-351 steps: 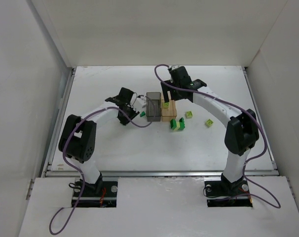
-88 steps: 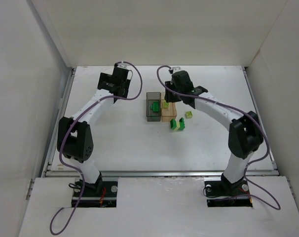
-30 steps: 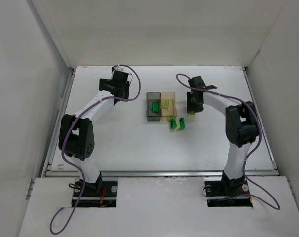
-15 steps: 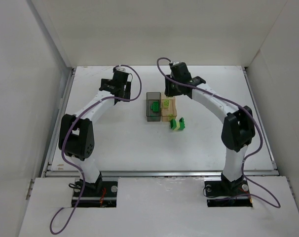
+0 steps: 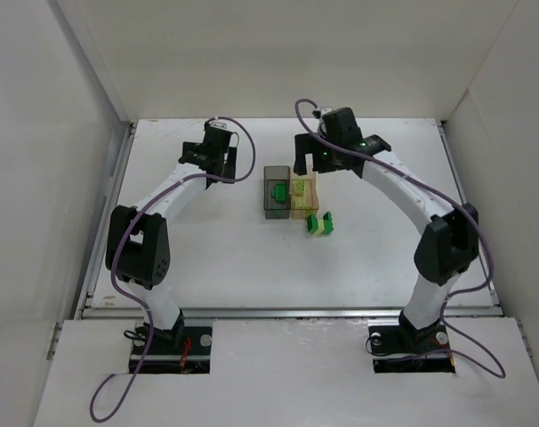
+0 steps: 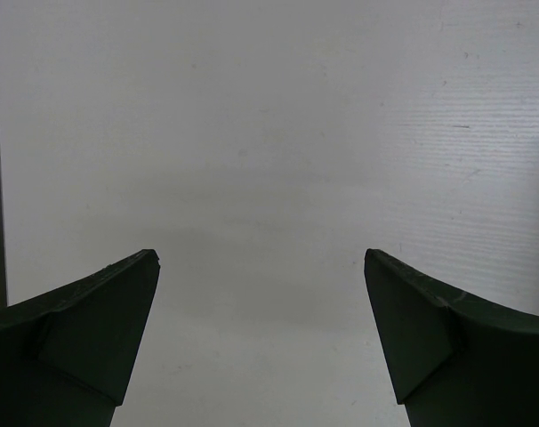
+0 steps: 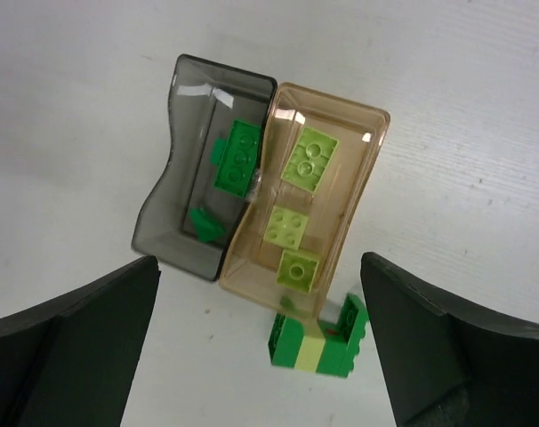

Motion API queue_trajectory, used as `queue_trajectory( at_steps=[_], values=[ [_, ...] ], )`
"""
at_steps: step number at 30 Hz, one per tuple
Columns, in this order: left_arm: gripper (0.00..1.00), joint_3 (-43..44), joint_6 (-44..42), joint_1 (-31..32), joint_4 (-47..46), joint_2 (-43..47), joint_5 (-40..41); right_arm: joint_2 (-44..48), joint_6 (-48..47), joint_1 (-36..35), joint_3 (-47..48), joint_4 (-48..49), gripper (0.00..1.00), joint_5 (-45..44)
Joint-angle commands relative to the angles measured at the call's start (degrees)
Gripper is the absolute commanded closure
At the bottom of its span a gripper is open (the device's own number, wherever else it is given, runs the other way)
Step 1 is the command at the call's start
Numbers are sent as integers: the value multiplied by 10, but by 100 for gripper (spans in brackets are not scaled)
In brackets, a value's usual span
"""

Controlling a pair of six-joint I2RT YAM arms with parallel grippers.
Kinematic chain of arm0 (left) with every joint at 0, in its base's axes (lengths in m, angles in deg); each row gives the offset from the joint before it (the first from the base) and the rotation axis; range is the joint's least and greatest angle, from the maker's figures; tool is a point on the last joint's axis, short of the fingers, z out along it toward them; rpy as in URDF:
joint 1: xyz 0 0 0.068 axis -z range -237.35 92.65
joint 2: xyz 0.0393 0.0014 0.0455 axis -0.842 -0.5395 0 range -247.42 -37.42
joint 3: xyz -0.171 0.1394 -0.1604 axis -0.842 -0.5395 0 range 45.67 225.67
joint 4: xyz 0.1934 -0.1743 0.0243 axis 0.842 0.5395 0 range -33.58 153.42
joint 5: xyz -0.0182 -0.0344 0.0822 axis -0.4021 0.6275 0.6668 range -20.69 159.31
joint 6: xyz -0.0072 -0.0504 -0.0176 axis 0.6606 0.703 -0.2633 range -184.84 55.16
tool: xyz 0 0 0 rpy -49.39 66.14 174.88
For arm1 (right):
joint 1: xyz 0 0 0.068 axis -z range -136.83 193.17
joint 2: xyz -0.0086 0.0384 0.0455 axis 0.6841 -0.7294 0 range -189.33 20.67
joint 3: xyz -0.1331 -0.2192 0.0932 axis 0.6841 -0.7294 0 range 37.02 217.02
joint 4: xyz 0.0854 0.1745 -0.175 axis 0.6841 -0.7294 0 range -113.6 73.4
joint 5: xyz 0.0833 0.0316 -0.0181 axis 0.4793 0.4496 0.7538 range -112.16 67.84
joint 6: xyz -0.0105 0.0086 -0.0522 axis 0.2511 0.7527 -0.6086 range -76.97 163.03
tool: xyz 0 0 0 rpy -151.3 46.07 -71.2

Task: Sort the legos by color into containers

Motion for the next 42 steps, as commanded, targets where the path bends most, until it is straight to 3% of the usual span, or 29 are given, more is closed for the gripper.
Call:
queue_trajectory(
  at_steps=[1,11,22,42],
  values=[
    [0,8,-1,-2,0,20,-4,86,12,32,-49,4,0,40],
    [0,14,-1,-2,0,15,-15,127,26,38,-268,7,0,70],
    [0,14,-1,-2,5,15,-27,107,33,66,-306,76,0,115],
    [0,14,-6,-2,5,15,-32,40,-1,66,-294,100,0,176]
  ],
)
